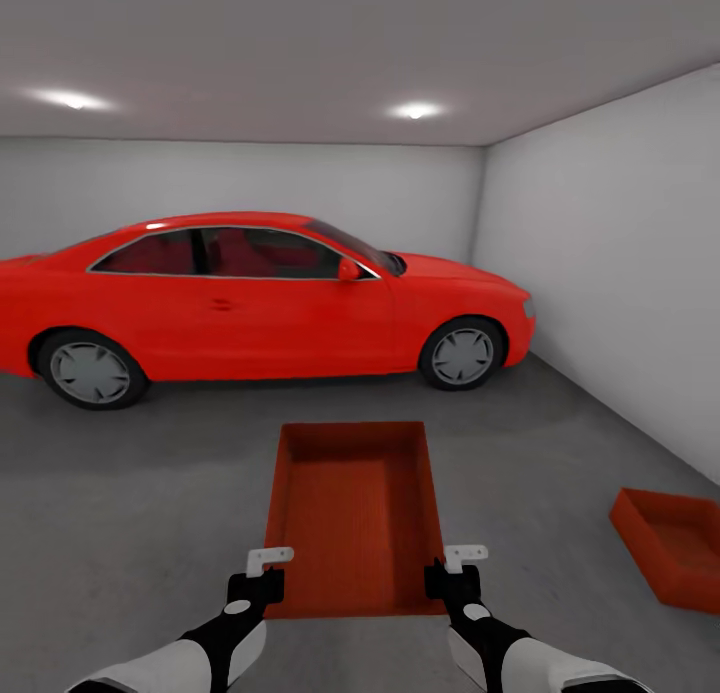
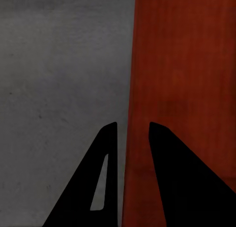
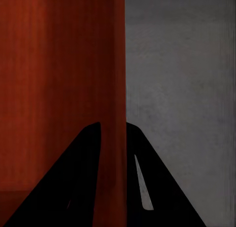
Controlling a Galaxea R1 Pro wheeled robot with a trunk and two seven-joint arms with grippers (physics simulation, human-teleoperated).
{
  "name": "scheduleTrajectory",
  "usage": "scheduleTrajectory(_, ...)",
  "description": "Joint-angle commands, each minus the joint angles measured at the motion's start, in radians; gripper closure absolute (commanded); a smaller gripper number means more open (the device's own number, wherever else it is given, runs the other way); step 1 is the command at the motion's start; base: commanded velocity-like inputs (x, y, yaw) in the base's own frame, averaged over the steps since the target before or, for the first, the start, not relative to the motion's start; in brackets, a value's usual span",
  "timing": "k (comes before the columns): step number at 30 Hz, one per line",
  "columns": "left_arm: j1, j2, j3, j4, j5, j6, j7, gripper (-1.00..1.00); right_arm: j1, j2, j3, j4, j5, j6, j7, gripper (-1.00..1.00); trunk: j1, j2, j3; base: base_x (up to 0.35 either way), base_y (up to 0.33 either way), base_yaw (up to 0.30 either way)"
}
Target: Move the two storage containers from the living room to the garage. In the garage, place one container on the floor and stack the other container on top of it (either order is fine).
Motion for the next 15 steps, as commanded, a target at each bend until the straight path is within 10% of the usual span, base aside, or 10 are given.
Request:
scheduleTrajectory(1, -0.001, 0.0, -0.004, -0.001, 0.003, -0.025, 0.019, 1.0, -0.001, 0.024, -0.05, 0.005, -0.036, -0.007, -0.006, 1.0, 0.001, -0.002, -0.002, 0.321, 0.0, -0.281)
scheduleTrajectory(15, -0.001, 0.0, -0.005, -0.001, 0.002, -0.025, 0.013, 1.0, -0.001, 0.024, -0.05, 0.005, -0.036, -0.007, -0.006, 1.0, 0.001, -0.002, -0.002, 0.321, 0.0, -0.281)
